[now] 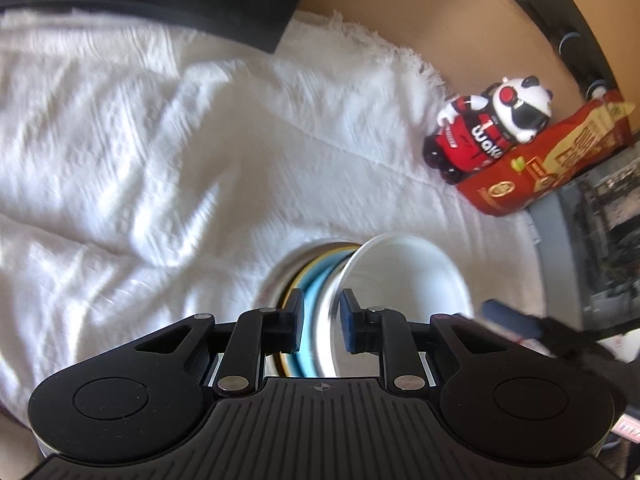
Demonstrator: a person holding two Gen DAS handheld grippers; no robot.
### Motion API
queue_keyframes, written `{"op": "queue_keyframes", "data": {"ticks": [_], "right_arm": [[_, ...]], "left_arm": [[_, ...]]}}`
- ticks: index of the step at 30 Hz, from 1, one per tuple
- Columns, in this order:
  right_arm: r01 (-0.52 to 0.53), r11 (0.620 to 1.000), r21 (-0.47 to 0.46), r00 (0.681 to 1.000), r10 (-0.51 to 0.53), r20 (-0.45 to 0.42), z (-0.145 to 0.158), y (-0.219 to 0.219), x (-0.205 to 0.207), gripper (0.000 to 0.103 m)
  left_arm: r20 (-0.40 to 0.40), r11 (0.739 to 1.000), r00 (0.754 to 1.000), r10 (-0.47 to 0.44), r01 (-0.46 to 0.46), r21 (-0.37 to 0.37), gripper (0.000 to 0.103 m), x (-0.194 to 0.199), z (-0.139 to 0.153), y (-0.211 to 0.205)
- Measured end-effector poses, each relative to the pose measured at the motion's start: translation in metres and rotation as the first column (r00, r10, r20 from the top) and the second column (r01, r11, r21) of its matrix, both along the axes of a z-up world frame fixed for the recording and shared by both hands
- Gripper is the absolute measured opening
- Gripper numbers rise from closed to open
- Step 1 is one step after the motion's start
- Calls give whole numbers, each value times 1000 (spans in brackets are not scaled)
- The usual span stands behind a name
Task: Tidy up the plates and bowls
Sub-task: 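Lower the bowl stack into the stainless steel bowl with both tools, then open both tools and pull them away from the stacked bowls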
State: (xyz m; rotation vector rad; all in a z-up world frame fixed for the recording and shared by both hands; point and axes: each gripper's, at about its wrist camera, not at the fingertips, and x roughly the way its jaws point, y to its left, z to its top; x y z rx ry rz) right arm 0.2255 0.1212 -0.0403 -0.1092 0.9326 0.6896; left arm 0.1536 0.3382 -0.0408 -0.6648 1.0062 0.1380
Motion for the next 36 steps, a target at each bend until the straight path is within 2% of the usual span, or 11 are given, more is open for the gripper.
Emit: {"op": "queue_keyframes", "data": {"ticks": [2, 5, 8, 11, 16, 17, 20, 23, 29, 32, 36], "right_arm": [[13, 999, -39, 999, -11, 37, -3, -1, -2, 72], [16, 994, -106, 996, -7, 89, -8, 0, -9, 76], [4, 991, -134, 996, 8, 89, -13, 2, -14, 77], [-26, 997, -79, 998, 31, 60, -11, -1, -18, 83], [-15, 1000, 13, 1000, 15, -1, -7, -7, -13, 84], [-3, 1000, 27, 1000, 4, -25, -8, -8, -10, 84], [18, 999, 51, 996, -13, -93, -11, -11, -2, 73], [17, 999, 36, 997, -15, -71, -8, -10, -2, 66], [-24, 999, 21, 999, 25, -29, -2, -5, -11, 66], [-38, 999, 17, 999, 38, -21, -1, -7, -14, 65], [12, 998, 70, 1000, -12, -6, 10, -26, -7, 65]], "left_arm": [[-1, 1000, 1000, -7, 7, 15, 21, -2, -2, -3], [-12, 1000, 1000, -18, 18, -14, 21, -2, -8, -5], [-4, 998, 999, -33, 33, -53, 21, -3, -10, -8], [1, 998, 999, -34, 35, -58, 20, -2, -9, -10], [10, 997, 1000, -20, 21, -72, 20, 0, -8, -10], [11, 997, 1000, -20, 21, -71, 20, 0, -8, -10], [11, 997, 1000, -15, 15, -78, 20, 1, -8, -10], [2, 997, 1000, -11, 11, -74, 20, 2, -10, -9], [-33, 998, 999, -15, 12, -69, 20, 0, -19, -12], [-23, 998, 1000, -4, 2, -58, 19, -2, -14, -13], [28, 999, 999, 36, -36, 24, 19, -6, 10, -12]]}}
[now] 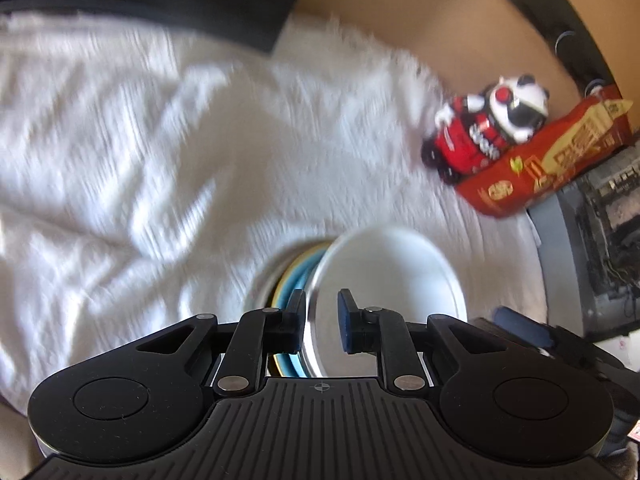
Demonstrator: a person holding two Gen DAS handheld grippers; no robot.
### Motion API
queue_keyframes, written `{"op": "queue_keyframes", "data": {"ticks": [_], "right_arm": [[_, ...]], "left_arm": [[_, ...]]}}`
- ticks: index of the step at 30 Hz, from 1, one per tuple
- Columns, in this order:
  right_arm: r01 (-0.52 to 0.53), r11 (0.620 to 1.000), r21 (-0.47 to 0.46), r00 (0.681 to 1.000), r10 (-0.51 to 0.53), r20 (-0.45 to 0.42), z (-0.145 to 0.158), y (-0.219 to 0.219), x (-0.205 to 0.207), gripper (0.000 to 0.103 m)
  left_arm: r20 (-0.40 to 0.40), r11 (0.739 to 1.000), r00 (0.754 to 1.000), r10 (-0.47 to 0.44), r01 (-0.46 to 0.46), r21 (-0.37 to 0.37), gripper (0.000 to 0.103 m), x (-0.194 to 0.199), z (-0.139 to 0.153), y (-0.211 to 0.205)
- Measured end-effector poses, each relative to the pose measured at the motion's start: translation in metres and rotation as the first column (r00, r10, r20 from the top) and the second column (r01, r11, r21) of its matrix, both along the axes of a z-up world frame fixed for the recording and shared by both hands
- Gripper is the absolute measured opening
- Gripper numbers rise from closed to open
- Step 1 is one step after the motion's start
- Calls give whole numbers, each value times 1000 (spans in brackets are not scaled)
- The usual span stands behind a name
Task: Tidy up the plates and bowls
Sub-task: 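Open both tools and pull them away from the stacked bowls, then move both tools to the white red-rimmed tray and close on its rim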
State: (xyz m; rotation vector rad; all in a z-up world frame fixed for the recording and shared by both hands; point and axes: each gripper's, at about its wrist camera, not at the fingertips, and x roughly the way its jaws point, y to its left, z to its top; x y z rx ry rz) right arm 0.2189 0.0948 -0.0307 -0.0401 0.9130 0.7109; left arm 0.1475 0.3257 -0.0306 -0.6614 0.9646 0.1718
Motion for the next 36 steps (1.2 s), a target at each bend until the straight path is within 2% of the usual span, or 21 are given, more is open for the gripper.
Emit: {"op": "queue_keyframes", "data": {"ticks": [4, 7, 12, 14, 17, 20, 26, 31, 36], "right_arm": [[75, 997, 18, 995, -76, 67, 10, -25, 7, 65], [132, 991, 17, 984, -133, 115, 14, -47, 14, 65], [220, 975, -9, 958, -214, 190, 14, -101, 25, 70], [254, 967, -27, 947, -243, 211, 12, -125, 30, 71], [321, 946, -52, 926, -302, 225, 6, -168, 37, 72], [387, 920, -57, 905, -367, 213, -5, -211, 39, 73], [473, 877, -90, 874, -453, 177, -44, -283, 36, 73], [548, 831, -95, 834, -534, 140, -74, -333, 21, 73], [588, 807, -58, 808, -583, 82, -85, -367, 14, 73]], "left_arm": [[46, 998, 998, 53, -55, 43, 19, 4, 19, -2], [113, 994, 992, 64, -73, 79, 19, 10, 35, -17], [241, 994, 969, -55, 29, 108, 19, 27, 53, -70], [266, 989, 957, -113, 83, 122, 19, 37, 53, -99], [236, 976, 948, -212, 193, 102, 19, 61, 41, -146], [183, 950, 933, -311, 305, 61, 19, 84, 20, -194], [111, 874, 869, -482, 486, -8, 19, 115, -31, -285], [60, 824, 824, -563, 565, -41, 19, 132, -59, -340], [14, 805, 806, -592, 592, -21, 19, 157, -76, -385]]}}
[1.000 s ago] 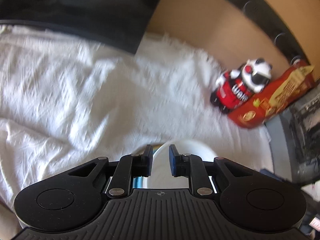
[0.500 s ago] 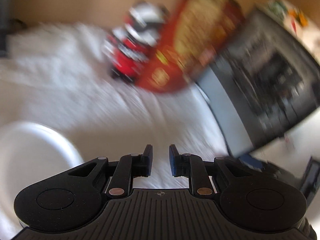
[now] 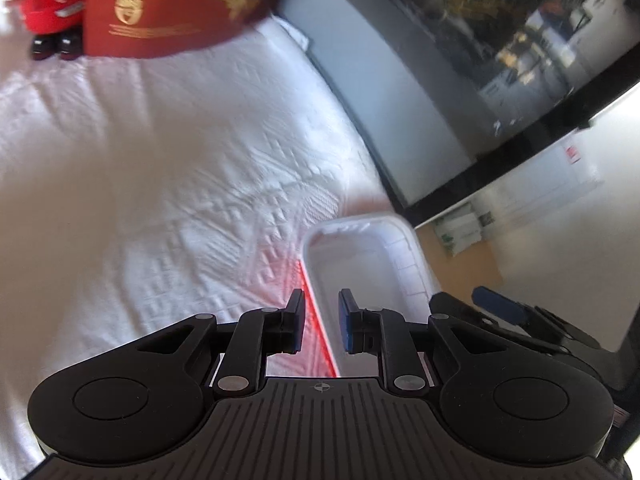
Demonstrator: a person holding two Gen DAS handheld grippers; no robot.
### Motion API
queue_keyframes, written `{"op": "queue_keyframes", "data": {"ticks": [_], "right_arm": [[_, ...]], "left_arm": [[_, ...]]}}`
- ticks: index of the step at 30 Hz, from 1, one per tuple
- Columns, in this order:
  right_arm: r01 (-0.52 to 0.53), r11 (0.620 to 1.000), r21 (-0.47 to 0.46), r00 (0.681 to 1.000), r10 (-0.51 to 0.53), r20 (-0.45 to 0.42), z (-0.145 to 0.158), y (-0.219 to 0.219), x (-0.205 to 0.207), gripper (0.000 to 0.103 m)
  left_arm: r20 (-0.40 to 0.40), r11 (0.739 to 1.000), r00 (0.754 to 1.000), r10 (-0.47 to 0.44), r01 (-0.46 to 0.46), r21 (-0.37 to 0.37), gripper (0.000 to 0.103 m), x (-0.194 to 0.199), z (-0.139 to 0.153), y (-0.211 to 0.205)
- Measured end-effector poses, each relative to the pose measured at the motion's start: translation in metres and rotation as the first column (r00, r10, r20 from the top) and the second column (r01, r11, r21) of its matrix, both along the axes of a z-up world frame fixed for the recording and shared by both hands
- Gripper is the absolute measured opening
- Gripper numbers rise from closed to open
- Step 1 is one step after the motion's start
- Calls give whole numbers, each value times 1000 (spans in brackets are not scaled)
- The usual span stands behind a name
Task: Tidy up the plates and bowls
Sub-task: 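Move both tools to the white red-rimmed tray and close on its rim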
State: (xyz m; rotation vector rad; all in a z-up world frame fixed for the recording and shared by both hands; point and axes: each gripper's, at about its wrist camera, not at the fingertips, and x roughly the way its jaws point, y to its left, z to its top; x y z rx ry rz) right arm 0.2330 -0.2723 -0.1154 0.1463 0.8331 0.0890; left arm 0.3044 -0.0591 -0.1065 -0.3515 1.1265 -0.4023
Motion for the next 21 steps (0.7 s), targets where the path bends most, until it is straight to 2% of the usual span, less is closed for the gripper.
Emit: {"op": "queue_keyframes", "data": {"ticks": [5, 9, 10, 14, 18, 21], "right_arm": [[21, 999, 47, 997, -17, -82, -21, -15, 10, 59], [2, 996, 87, 993, 8, -121, -32, -11, 17, 41], [-4, 995, 98, 991, 17, -130, -33, -10, 17, 39], [-35, 994, 103, 989, 49, -141, -31, 2, 20, 38], [-94, 987, 131, 985, 111, -131, -26, 23, 28, 39], [-157, 976, 153, 977, 175, -119, -23, 48, 38, 39]], "left_arm": [[-55, 994, 998, -20, 26, 102, 20, 9, -23, -31], [-85, 992, 995, -57, 66, 108, 20, 10, -35, -41], [-89, 992, 994, -61, 71, 108, 21, 10, -37, -41], [-75, 990, 997, -32, 42, 134, 21, 7, -33, -30], [-61, 989, 996, 68, -59, 138, 21, 4, -25, 5], [-50, 978, 986, 161, -152, 140, 21, 0, -22, 37]]}}
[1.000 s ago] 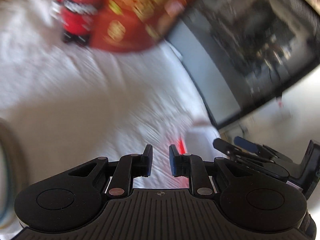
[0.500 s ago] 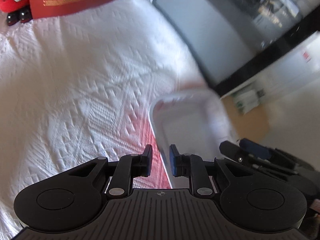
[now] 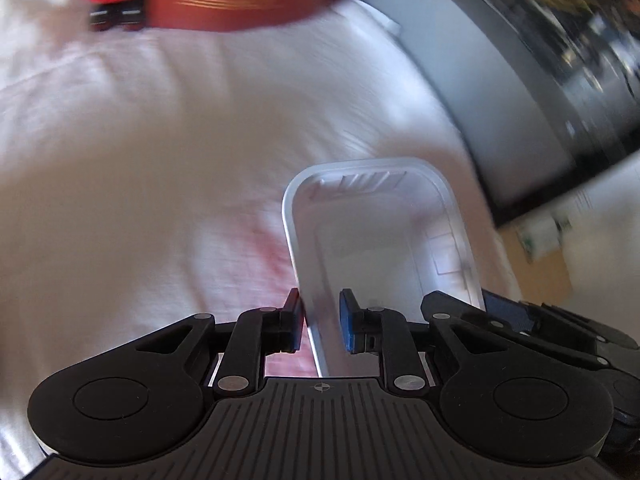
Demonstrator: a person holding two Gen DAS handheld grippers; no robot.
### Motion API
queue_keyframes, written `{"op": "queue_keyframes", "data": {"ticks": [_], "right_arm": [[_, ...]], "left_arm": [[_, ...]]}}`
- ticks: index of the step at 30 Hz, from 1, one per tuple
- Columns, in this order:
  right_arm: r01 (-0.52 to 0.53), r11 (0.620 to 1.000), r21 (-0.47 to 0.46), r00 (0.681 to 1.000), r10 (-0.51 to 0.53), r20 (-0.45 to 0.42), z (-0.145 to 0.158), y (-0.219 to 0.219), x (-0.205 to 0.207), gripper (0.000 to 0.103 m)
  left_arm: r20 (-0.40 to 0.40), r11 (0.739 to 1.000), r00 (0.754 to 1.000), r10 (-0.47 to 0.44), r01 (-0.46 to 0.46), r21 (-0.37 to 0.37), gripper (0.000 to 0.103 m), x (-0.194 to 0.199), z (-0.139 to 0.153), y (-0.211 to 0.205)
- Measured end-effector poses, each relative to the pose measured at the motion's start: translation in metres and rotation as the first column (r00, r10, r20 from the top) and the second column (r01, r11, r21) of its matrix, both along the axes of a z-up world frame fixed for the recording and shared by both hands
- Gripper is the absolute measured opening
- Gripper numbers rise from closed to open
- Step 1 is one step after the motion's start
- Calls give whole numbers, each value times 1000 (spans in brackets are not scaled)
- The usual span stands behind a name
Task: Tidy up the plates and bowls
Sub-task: 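Move both tools to the white red-rimmed tray and close on its rim, then carry the white tray with both tools over the bowl stack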
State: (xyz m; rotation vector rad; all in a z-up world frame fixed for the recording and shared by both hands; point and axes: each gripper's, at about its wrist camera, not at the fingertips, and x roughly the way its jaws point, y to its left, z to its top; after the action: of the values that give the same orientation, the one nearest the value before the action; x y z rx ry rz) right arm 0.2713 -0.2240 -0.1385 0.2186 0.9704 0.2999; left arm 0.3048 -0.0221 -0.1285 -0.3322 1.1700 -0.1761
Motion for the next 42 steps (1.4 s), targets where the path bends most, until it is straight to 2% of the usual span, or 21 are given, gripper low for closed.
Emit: {"op": "queue_keyframes", "data": {"ticks": [6, 10, 15, 19, 27, 31, 36, 42], "right_arm": [[-168, 985, 49, 985, 169, -17, -5, 64, 23, 40], [-280, 960, 33, 960, 280, -24, -10, 108, 25, 40], [-324, 945, 47, 943, 326, -66, -20, 123, 27, 41], [-331, 943, 39, 937, 333, -106, -28, 125, 29, 41], [-327, 944, 34, 938, 329, -104, -30, 125, 30, 41], [-320, 947, 7, 943, 319, -91, -29, 128, 31, 41], [-327, 945, 8, 941, 327, -91, -29, 133, 36, 41], [-336, 942, 2, 938, 335, -91, -29, 135, 35, 41]], "left_arm": [[-33, 980, 979, 199, -199, 10, 20, -21, -5, 72], [-45, 963, 963, 267, -266, 35, 20, -26, -11, 101], [-58, 970, 969, 240, -237, 54, 20, -27, -19, 108], [-37, 974, 978, 207, -203, 97, 20, -26, -19, 100], [-71, 971, 969, 236, -233, 44, 20, -22, -22, 109], [-84, 976, 973, 216, -211, 61, 19, -19, -22, 106], [-61, 976, 979, 195, -187, 115, 20, -19, -20, 95], [-54, 971, 971, 233, -229, 71, 17, -23, -21, 104]]}}
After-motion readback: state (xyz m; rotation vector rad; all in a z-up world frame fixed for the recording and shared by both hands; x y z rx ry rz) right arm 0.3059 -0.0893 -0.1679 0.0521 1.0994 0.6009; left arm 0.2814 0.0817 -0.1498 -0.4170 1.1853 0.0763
